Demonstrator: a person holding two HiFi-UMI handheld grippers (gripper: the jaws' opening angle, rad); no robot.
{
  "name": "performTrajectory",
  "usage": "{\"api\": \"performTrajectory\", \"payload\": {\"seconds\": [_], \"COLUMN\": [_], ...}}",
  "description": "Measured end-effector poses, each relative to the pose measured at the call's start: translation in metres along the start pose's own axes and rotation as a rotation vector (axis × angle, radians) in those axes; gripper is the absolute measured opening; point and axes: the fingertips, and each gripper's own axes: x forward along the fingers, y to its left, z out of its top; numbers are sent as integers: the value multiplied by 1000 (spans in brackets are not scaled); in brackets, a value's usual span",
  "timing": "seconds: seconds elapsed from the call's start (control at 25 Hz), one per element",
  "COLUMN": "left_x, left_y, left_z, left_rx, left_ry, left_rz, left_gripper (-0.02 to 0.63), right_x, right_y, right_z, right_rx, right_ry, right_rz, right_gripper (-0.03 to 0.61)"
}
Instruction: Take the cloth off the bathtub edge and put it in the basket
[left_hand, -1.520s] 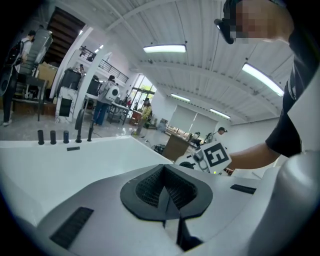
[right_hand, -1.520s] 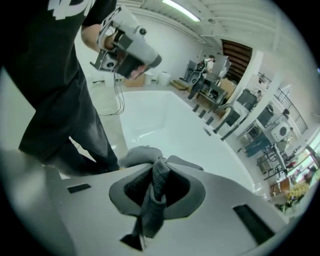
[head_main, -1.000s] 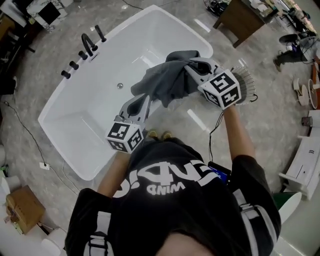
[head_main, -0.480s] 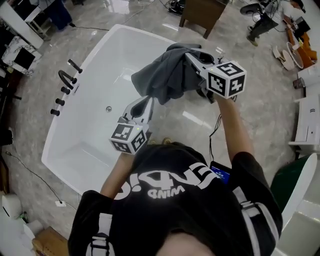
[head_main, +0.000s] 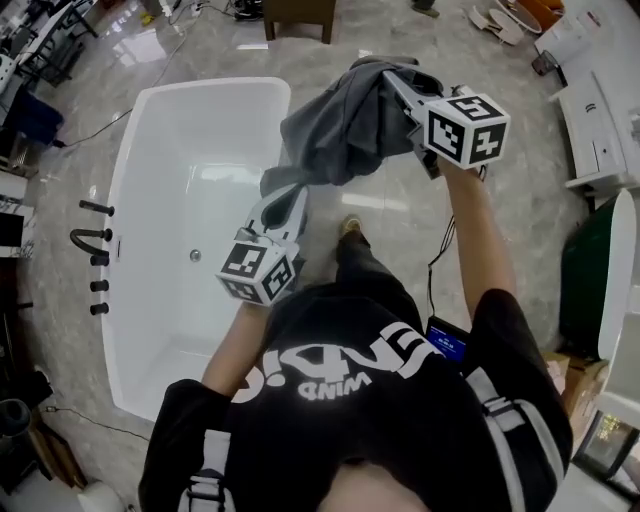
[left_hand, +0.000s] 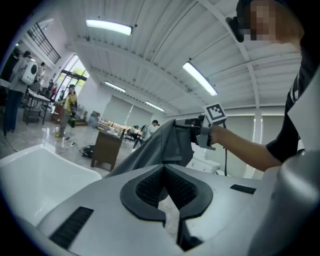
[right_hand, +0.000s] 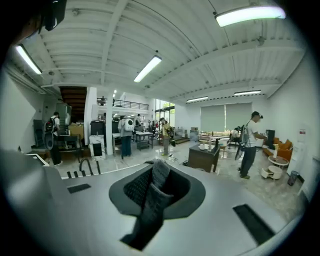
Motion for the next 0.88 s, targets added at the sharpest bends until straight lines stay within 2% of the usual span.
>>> {"api": "performTrajectory", "payload": {"seconds": [0.2,0.32,0.6,0.88], "left_x": [67,108,233,376], "left_y": [-9,-5,4,5], "left_z": [0,-1,30,64], "left_rx": [28,45,66,46], "left_ry": [54,75,103,101], "left_rz": [-131,-175,-215,-197], "left_gripper": [15,15,15,15], "right_x": [-15,-9,12,50], "right_y": [-81,-123,-243,-369], "right_z": [-8,-15,-13,5], "right_rx": [31,42,45,58], "right_ry": [-20,-33,-34,-49], "right_rz": [-159,-210,-260,-232], "right_gripper": [38,38,38,38]}}
